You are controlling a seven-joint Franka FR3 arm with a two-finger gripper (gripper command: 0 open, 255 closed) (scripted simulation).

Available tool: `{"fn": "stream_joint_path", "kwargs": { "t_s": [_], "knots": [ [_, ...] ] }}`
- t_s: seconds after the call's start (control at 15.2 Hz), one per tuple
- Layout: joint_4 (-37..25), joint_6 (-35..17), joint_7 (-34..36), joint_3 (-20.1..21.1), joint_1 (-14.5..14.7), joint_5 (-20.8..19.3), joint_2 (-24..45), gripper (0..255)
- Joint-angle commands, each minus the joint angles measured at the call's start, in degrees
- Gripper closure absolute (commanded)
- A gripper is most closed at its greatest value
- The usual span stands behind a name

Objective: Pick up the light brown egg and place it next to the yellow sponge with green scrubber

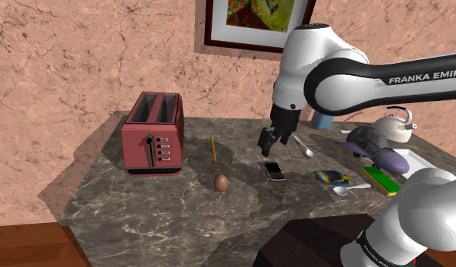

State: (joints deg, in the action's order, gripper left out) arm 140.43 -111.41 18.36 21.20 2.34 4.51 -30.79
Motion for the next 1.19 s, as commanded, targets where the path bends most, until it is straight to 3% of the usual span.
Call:
{"fn": "stream_joint_path", "kwargs": {
  "t_s": [0.0,0.33,0.66,0.86,1.12],
  "knots": [
    [-1.14,-2.65,3.35,2.59,-0.25,-0.31,3.62,0],
    [-4.88,-8.91,12.43,8.99,-1.62,-3.70,13.97,0],
    [-10.81,-13.17,23.69,14.38,-2.85,-11.75,26.36,0],
    [-14.71,-14.11,29.99,15.68,-2.25,-17.42,33.31,0],
    [-13.44,-16.81,31.34,15.20,-2.14,-19.41,35.32,0]
  ]
}}
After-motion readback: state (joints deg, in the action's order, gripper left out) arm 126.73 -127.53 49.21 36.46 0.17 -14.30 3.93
